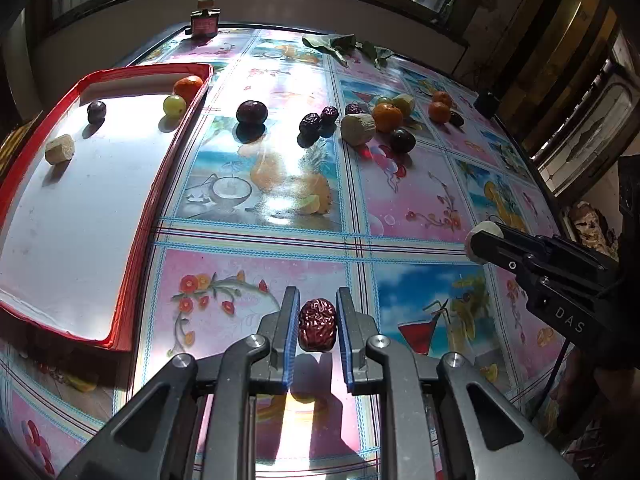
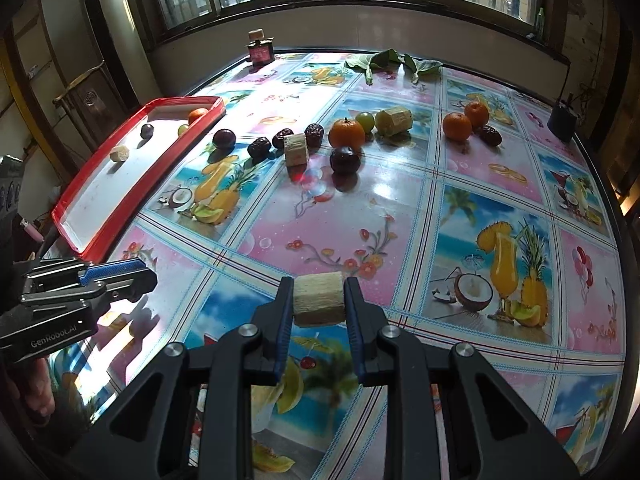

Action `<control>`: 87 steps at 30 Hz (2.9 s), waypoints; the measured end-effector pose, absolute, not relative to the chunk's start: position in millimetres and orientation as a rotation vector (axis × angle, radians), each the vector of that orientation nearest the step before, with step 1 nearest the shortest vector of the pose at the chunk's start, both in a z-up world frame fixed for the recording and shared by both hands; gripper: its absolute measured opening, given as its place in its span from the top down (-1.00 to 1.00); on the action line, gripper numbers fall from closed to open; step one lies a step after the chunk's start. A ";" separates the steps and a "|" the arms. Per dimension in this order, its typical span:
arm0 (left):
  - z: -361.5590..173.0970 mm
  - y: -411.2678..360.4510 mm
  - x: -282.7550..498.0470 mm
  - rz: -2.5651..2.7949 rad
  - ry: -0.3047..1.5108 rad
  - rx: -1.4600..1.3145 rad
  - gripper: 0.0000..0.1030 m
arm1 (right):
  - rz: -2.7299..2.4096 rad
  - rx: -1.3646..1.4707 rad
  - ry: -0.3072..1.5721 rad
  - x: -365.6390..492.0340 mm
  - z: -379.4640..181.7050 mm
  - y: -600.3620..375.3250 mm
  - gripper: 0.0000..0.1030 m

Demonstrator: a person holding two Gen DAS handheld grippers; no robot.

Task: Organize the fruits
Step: 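Carry the cube and date into the red tray and open both tools, then withdraw both open tools from the tray back toward the fruit pile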

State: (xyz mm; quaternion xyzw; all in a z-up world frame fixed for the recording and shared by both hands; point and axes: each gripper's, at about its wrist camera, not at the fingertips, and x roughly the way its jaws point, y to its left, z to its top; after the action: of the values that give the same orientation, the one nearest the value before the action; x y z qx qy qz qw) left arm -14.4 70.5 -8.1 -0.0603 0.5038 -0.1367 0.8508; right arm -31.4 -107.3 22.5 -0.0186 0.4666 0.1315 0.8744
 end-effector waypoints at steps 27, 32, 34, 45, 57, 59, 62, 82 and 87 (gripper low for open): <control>31.5 154.2 -0.4 -0.129 0.975 -0.170 0.67 | 0.497 -0.117 0.902 0.3 65.6 36.9 0.48; 35.0 184.3 14.8 -0.066 0.967 -0.177 0.67 | 0.541 -0.136 0.882 17.9 69.8 70.6 0.48; 34.1 198.2 22.2 -0.037 0.968 -0.182 0.67 | 0.555 -0.148 0.873 26.3 70.8 85.0 0.48; 1.5 257.9 68.2 0.114 1.022 -0.230 0.67 | 0.576 -0.146 0.933 86.7 32.6 143.9 0.48; -19.1 269.2 83.7 0.176 1.062 -0.219 0.66 | 0.561 -0.136 1.013 128.2 -2.9 170.8 0.47; -20.0 270.6 84.7 0.182 1.063 -0.218 0.59 | 0.558 -0.143 1.020 129.8 -5.2 172.0 0.47; -19.3 269.2 85.0 0.202 1.061 -0.206 0.12 | 0.558 -0.154 1.015 128.6 -3.7 172.6 0.47; 6.8 252.9 61.9 0.325 1.038 -0.155 -0.53 | 0.507 -0.089 1.019 95.5 21.5 127.1 -0.04; 14.2 238.7 49.1 0.354 1.022 -0.140 -0.53 | 0.512 -0.071 1.017 74.8 27.4 112.2 -0.06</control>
State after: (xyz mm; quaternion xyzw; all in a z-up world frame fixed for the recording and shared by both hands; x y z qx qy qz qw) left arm 49.1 238.7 14.2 -0.0665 0.4862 0.1685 0.8549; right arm 74.8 112.2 27.4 -0.0338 0.4813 0.2426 0.8416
